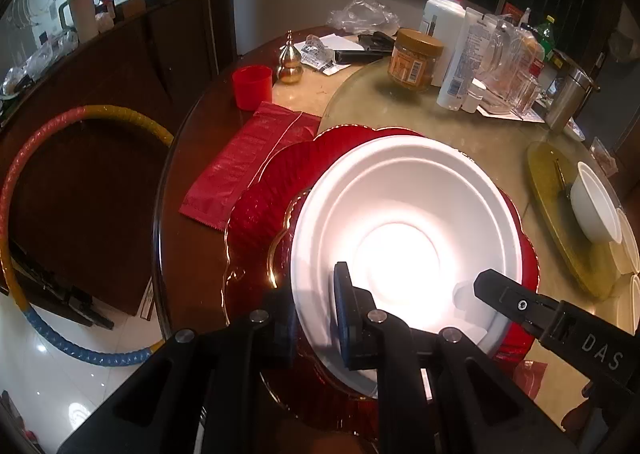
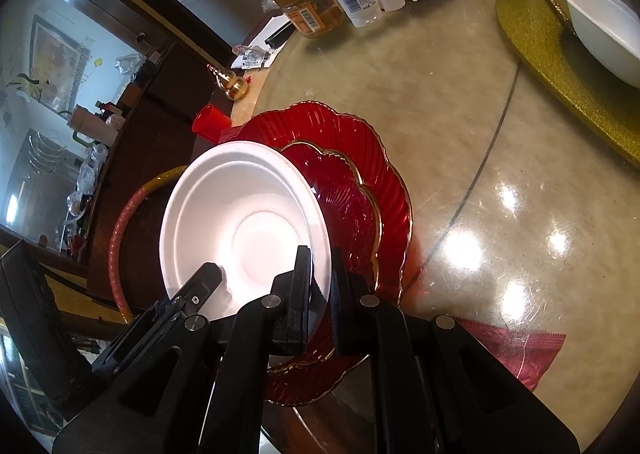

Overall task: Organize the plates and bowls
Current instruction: 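Lower the white foam bowl onto the red plates and open both tools, then move both tools to the large beige ribbed plastic bowl on the table, then grasp the rim of the large beige ribbed bowl with both tools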

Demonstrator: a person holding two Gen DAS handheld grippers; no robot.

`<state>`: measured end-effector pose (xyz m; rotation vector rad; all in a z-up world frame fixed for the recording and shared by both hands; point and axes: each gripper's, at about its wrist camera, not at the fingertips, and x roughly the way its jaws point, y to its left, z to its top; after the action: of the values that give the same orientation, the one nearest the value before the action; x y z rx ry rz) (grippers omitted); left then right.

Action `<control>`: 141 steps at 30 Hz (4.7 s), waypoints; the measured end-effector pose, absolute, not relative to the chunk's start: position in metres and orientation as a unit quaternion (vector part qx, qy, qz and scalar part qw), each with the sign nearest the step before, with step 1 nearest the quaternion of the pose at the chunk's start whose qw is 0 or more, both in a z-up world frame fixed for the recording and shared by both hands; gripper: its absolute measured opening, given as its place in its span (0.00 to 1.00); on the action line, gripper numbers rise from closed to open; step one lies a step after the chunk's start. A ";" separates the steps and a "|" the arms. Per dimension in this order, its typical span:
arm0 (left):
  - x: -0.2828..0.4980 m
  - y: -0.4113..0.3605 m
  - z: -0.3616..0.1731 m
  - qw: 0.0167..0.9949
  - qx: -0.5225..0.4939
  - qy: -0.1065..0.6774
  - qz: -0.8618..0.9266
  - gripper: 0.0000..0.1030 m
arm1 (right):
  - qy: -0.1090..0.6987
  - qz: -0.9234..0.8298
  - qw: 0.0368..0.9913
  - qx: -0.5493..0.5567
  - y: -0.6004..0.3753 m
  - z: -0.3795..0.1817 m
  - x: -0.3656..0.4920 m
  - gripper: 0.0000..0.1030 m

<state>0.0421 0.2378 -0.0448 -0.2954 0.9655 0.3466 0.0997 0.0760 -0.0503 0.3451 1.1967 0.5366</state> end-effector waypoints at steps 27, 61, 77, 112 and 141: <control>0.022 0.232 -0.007 0.892 -0.185 0.382 0.152 0.79 | 0.485 0.254 0.807 0.221 0.038 -0.014 0.087 0.68; 0.075 -0.036 -0.004 0.865 -0.113 0.459 -0.168 0.79 | 0.380 0.010 0.808 0.449 -0.366 -0.008 -0.020 0.68; 0.113 -0.123 -0.023 0.845 -0.076 0.495 -0.189 0.81 | 0.418 -0.017 0.779 0.467 -0.403 -0.045 0.010 1.00; 0.138 -0.175 -0.051 0.851 0.008 0.504 -0.151 0.36 | 0.452 -0.050 0.779 0.431 -0.398 -0.061 0.052 0.24; 0.095 -0.081 -0.008 0.891 -0.005 0.445 -0.095 0.18 | 0.436 0.055 0.822 0.362 -0.292 -0.012 0.040 0.15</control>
<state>0.0949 -0.0815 -0.0079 -0.0109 0.9231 -0.1982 0.0399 -0.2917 -0.0117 0.7692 0.9279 0.1161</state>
